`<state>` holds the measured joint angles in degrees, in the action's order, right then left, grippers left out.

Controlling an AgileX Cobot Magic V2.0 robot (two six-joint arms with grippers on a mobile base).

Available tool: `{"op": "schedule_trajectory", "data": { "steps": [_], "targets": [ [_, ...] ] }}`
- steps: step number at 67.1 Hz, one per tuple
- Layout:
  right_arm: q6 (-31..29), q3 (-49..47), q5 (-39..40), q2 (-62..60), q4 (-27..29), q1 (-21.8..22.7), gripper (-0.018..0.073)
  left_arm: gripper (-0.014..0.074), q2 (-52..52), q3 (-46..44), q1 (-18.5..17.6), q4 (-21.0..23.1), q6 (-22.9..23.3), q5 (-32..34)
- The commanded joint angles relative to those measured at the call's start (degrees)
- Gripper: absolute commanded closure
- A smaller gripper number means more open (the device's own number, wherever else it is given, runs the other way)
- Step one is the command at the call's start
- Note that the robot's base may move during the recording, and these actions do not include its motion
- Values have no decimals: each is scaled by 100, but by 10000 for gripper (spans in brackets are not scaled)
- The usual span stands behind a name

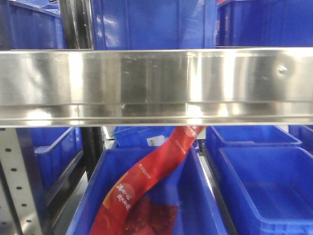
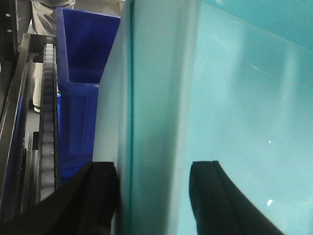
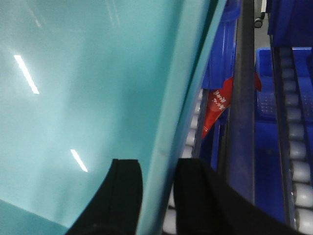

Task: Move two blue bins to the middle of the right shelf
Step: 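Raise the held bin with both grippers above the shelf's steel rail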

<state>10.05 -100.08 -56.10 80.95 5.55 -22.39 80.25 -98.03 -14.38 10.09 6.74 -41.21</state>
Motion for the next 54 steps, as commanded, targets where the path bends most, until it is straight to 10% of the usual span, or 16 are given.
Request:
{"op": "schedule_trajectory", "data": {
  "steps": [1, 54],
  "targets": [
    [-201, -96, 471, -97, 60, 2, 713, 707, -101, -91, -22, 103, -163, 360],
    [-201, -96, 471, -97, 60, 2, 713, 707, -101, -91, -22, 103, -163, 360]
  ]
}}
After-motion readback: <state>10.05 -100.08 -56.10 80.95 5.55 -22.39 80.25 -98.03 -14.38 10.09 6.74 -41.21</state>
